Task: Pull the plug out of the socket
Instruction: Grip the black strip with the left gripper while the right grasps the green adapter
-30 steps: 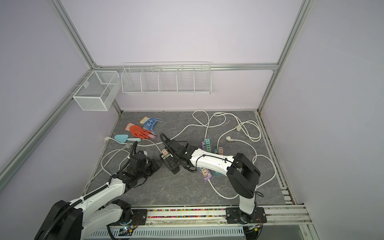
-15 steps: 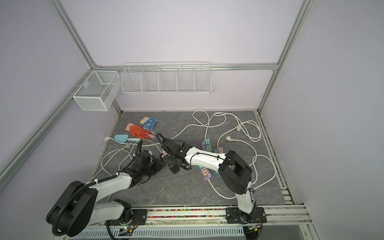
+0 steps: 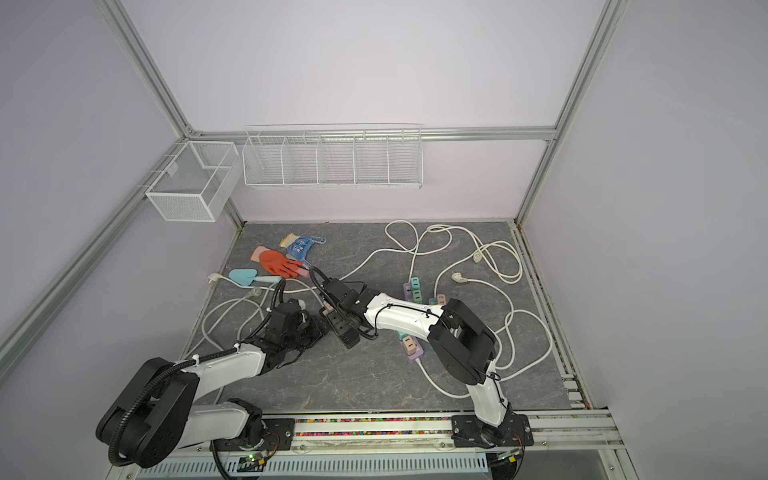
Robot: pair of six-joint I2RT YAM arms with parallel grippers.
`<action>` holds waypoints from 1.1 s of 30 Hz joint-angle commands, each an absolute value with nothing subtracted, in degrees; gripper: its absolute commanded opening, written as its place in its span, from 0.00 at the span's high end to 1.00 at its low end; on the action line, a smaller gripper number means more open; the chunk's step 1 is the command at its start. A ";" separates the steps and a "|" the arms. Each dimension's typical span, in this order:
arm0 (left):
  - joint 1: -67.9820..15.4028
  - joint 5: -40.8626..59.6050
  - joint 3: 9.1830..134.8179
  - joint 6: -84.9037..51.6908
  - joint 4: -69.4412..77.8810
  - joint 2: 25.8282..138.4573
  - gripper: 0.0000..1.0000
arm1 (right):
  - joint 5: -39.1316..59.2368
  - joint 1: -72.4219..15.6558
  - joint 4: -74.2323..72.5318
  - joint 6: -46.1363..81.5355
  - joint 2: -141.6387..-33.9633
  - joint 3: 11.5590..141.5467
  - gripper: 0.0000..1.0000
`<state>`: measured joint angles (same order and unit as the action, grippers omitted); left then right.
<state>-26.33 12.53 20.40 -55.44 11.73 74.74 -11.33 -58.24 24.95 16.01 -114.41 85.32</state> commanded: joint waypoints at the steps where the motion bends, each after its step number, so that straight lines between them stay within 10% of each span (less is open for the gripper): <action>1: -26.64 12.98 21.52 -55.77 12.51 75.53 0.62 | -11.11 -58.50 25.58 15.04 -115.40 86.66 0.37; 33: -26.69 9.95 19.97 -53.75 7.03 76.57 0.70 | -9.96 -59.47 27.35 13.95 -119.44 89.04 0.58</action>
